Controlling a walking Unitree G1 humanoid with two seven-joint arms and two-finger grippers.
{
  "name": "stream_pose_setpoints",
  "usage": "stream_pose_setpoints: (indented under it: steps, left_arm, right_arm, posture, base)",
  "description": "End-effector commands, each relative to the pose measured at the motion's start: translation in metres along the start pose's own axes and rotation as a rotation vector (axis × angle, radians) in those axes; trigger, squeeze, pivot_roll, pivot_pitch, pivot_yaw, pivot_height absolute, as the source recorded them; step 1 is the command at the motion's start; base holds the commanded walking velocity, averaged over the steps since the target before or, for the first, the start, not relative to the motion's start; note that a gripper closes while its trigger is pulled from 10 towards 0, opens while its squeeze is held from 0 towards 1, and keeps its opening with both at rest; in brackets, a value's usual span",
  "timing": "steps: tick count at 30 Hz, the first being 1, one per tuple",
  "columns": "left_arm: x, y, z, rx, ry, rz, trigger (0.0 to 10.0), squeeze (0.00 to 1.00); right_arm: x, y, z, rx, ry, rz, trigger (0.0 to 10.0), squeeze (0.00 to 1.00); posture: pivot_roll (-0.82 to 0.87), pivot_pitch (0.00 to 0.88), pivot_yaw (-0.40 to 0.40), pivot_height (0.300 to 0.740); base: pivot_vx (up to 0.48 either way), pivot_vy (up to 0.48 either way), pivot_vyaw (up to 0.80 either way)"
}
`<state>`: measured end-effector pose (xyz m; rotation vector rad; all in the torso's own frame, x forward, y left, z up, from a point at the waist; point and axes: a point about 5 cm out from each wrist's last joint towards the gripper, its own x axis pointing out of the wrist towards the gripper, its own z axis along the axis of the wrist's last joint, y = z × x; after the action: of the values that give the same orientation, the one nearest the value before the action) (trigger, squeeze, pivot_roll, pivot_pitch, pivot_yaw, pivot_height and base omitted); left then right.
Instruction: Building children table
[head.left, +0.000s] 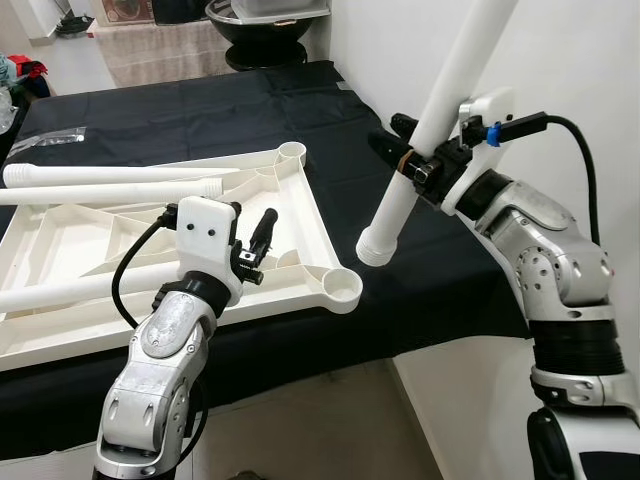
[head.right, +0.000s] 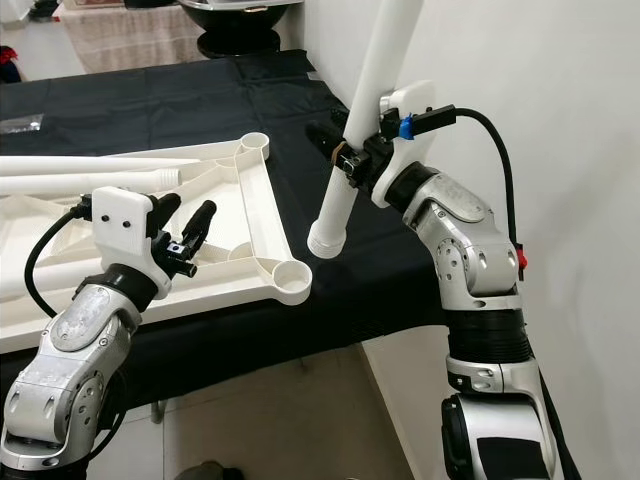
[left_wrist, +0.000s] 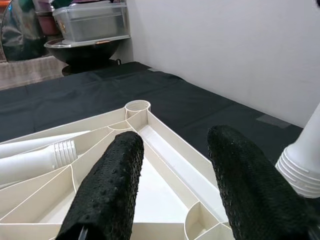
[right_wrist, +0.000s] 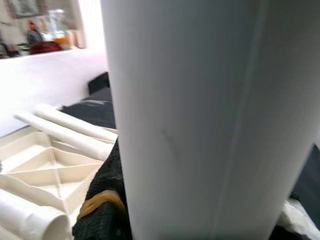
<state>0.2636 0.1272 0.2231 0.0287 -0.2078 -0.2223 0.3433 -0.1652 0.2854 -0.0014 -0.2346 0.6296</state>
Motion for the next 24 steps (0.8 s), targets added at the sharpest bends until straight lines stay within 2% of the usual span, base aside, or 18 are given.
stream_pose_setpoints:
  steps: [1,6,11,20,24]
  left_arm:
    - [-0.003,0.002,0.001,0.007,0.004,0.011,10.0,0.00]
    - [-0.002,0.003,0.001,0.010,0.003,0.018,10.0,0.00]
    - [-0.002,0.003,0.001,0.016,0.007,0.021,10.0,0.00]
    - [-0.001,0.001,0.006,0.028,-0.011,0.016,10.0,0.00]
    - [0.001,0.002,0.007,0.020,-0.006,0.018,10.0,0.00]
  right_arm:
    - [0.002,-0.002,0.007,-0.014,-0.022,-0.011,10.0,0.00]
    - [0.003,-0.003,0.011,-0.010,-0.038,-0.032,10.0,0.00]
    - [0.004,-0.004,0.015,-0.008,-0.059,-0.050,10.0,0.00]
    - [0.008,-0.017,0.031,-0.011,-0.131,-0.186,10.0,0.00]
    - [0.008,-0.016,0.031,-0.020,-0.126,-0.184,10.0,0.00]
  posture:
    - [0.08,0.118,-0.031,0.740]
    - [0.08,0.118,-0.031,0.740]
    - [0.08,0.121,-0.031,0.740]
    - [0.07,0.120,-0.030,0.740]
    - [0.07,0.122,-0.029,0.740]
  base:
    - [0.000,0.480,0.00]
    - [0.000,0.467,0.00]
    - [0.000,0.000,0.00]
    - [0.000,0.000,0.00]
    - [0.000,0.000,0.00]
